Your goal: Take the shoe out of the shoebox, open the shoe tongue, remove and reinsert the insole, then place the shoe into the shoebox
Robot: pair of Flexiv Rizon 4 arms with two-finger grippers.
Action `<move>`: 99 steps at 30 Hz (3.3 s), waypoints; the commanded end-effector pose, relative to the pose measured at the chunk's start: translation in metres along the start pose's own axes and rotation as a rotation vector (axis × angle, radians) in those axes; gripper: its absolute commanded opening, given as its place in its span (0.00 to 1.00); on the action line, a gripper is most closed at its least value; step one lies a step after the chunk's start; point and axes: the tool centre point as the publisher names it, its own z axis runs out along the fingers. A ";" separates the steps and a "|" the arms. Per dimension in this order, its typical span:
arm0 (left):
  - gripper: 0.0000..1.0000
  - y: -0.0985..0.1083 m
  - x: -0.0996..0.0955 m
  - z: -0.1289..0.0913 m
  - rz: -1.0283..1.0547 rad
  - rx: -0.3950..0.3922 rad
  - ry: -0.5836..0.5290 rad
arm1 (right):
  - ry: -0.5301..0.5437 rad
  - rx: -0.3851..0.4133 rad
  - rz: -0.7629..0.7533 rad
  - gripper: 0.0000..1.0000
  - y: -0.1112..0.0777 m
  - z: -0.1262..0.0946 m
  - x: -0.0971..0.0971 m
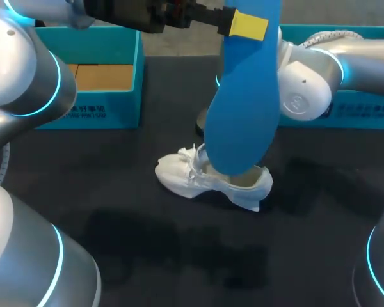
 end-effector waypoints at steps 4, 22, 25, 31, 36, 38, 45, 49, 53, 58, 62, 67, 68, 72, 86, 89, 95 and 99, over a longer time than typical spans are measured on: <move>0.00 0.000 0.000 0.001 0.000 -0.001 0.000 | 0.009 -0.025 0.139 0.00 -0.016 -0.022 0.003; 0.00 0.000 0.000 0.001 0.000 -0.001 0.000 | 0.025 -0.042 0.385 0.00 -0.016 -0.029 0.018; 0.00 0.000 0.000 0.001 0.000 -0.001 0.000 | 0.025 -0.042 0.385 0.00 -0.016 -0.029 0.018; 0.00 0.000 0.000 0.001 0.000 -0.001 0.000 | 0.023 -0.016 0.444 0.00 -0.015 -0.027 0.019; 0.00 0.000 0.000 0.001 0.000 -0.001 0.000 | 0.081 -0.097 0.638 0.00 -0.020 -0.028 0.028; 0.00 0.000 0.000 0.001 0.000 -0.001 0.000 | 0.080 -0.120 0.693 0.00 -0.021 -0.029 0.031; 0.00 0.000 0.000 0.001 0.000 -0.001 0.000 | 0.074 -0.195 0.954 0.00 -0.037 -0.033 0.041; 0.00 0.000 0.000 0.001 0.000 -0.001 0.000 | 0.063 -0.204 1.039 0.00 -0.041 -0.026 0.046; 0.00 0.000 0.000 0.001 0.000 -0.001 0.000 | 0.074 -0.218 1.090 0.00 -0.043 -0.023 0.047; 0.00 0.000 0.000 0.001 0.000 -0.001 0.000 | 0.093 -0.234 1.122 0.00 -0.044 -0.016 0.047; 0.00 0.000 0.000 0.001 0.000 -0.001 0.000 | 0.114 -0.231 1.113 0.00 -0.043 -0.007 0.047; 0.00 0.000 0.000 0.001 0.000 -0.001 0.000 | 0.132 -0.223 1.109 0.00 -0.042 0.000 0.044; 0.00 0.000 0.000 0.001 0.000 -0.001 0.000 | 0.135 -0.221 1.108 0.00 -0.041 0.001 0.044; 0.00 0.000 0.000 0.001 0.000 -0.001 0.000 | 0.147 -0.214 1.107 0.00 -0.039 0.006 0.041; 0.00 0.000 0.000 0.001 0.000 -0.001 0.000 | 0.188 -0.185 1.100 0.00 -0.037 0.025 0.038; 0.00 0.000 0.000 0.001 0.000 -0.001 0.000 | 0.188 -0.180 1.108 0.35 -0.037 0.027 0.038; 0.00 0.000 0.000 0.001 0.000 -0.001 0.000 | 0.176 -0.186 1.119 1.00 -0.039 0.026 0.037; 0.00 0.000 0.000 0.001 0.000 -0.001 0.000 | 0.162 -0.191 1.117 1.00 -0.038 0.019 0.037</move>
